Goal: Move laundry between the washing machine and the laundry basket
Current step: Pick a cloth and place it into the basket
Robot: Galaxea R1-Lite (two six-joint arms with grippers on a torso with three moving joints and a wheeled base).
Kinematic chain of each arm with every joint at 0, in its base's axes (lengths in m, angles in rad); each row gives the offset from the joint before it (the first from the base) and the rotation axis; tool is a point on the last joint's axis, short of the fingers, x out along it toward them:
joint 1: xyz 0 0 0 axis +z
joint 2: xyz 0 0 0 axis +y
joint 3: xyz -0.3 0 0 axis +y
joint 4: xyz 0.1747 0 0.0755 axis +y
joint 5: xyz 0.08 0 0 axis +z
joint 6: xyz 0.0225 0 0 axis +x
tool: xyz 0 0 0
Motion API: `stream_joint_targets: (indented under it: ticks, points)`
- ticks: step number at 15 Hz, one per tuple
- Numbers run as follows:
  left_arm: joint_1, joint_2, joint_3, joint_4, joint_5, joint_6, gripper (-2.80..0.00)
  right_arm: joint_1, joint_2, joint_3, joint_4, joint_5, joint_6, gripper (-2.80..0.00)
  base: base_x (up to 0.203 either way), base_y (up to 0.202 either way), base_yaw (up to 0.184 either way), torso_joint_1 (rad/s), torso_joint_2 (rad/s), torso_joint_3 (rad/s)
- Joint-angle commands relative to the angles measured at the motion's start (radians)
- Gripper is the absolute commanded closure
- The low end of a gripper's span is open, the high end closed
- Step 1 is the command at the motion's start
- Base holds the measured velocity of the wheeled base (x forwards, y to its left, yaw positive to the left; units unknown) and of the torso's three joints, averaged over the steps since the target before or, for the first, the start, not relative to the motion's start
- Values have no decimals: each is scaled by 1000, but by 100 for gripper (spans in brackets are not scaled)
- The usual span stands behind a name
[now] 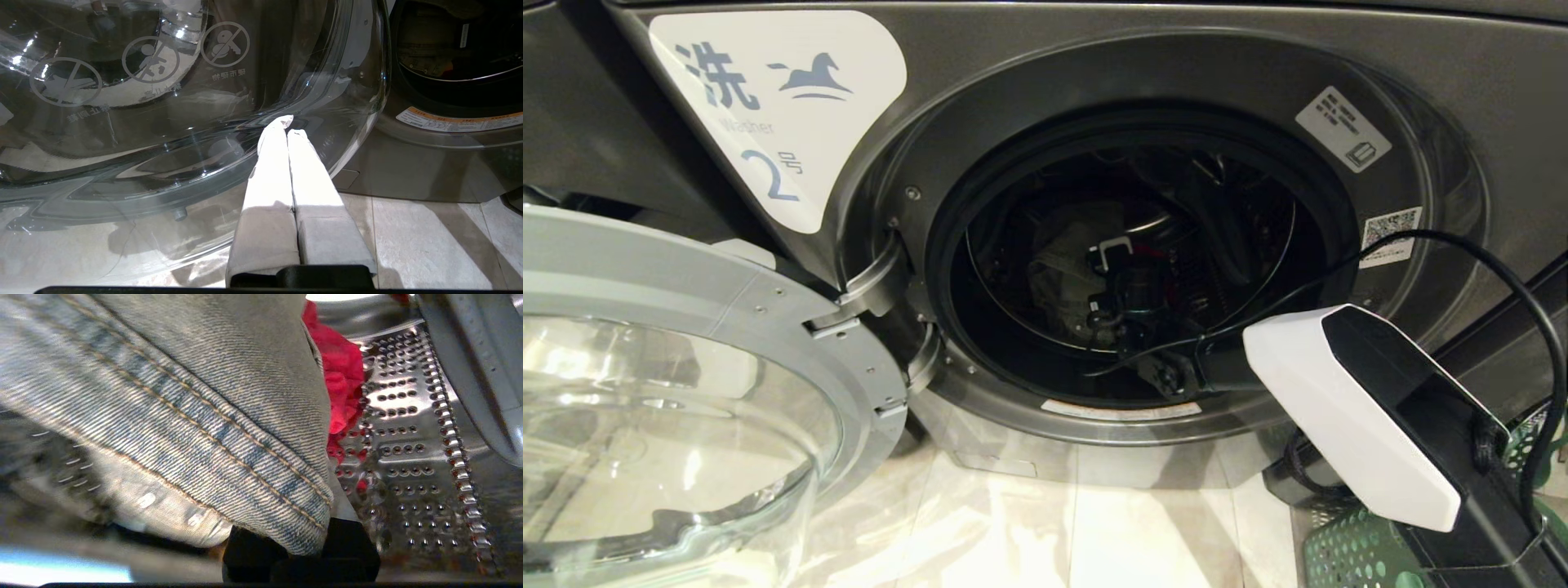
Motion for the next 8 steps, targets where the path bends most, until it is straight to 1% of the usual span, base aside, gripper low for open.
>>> stream_joint_targets:
  ticks: [1,3,5,8]
  points:
    - [0,1,40,-1,0,0,0,29,-93,107,-5,-5,1,0,0,0,0,0,0,0]
    - [0,1,40,-1,0,-2,0,50,-184,260,-18,-12,2,0,0,0,0,0,0,0]
    - [0,1,40,-1,0,-2,0,75,-317,417,-37,-14,1,0,0,0,0,0,0,0]
    - [0,1,40,-1,0,-4,0,119,-512,594,-48,-12,6,0,0,0,0,0,0,0]
